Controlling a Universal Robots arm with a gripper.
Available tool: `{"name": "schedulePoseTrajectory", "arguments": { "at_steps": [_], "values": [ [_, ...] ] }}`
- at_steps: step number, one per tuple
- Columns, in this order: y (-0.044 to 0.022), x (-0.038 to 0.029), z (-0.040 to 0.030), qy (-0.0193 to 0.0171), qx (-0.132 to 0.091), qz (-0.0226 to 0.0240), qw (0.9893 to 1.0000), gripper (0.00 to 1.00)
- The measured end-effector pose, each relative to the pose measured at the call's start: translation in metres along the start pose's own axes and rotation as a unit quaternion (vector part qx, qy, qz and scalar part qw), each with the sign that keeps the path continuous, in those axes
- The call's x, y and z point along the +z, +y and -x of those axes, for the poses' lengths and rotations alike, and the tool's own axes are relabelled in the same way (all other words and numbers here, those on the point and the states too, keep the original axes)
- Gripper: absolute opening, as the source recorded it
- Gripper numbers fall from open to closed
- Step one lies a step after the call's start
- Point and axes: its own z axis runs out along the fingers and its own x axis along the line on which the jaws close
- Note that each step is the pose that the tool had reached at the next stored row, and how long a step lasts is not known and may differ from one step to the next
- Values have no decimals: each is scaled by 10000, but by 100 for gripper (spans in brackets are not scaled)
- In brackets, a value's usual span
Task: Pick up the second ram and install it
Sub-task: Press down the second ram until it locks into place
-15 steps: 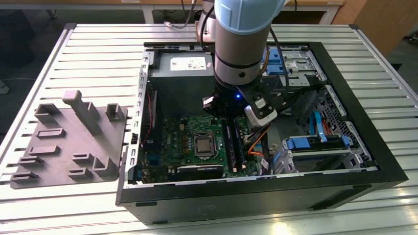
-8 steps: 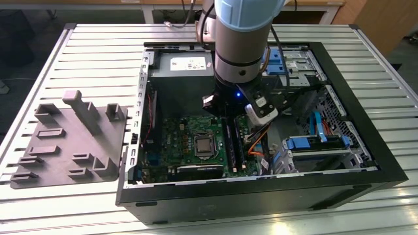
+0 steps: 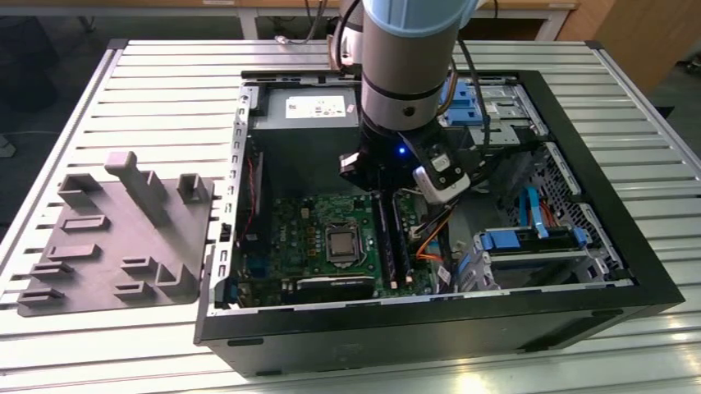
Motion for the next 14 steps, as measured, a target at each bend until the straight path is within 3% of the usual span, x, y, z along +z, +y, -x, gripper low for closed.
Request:
{"name": "schedulePoseTrajectory", "arguments": {
  "at_steps": [4,14],
  "values": [
    [-8,-4,0,2,0,-3,10000,11],
    [-103,-10,1,1,0,-2,10000,11]
  ]
}}
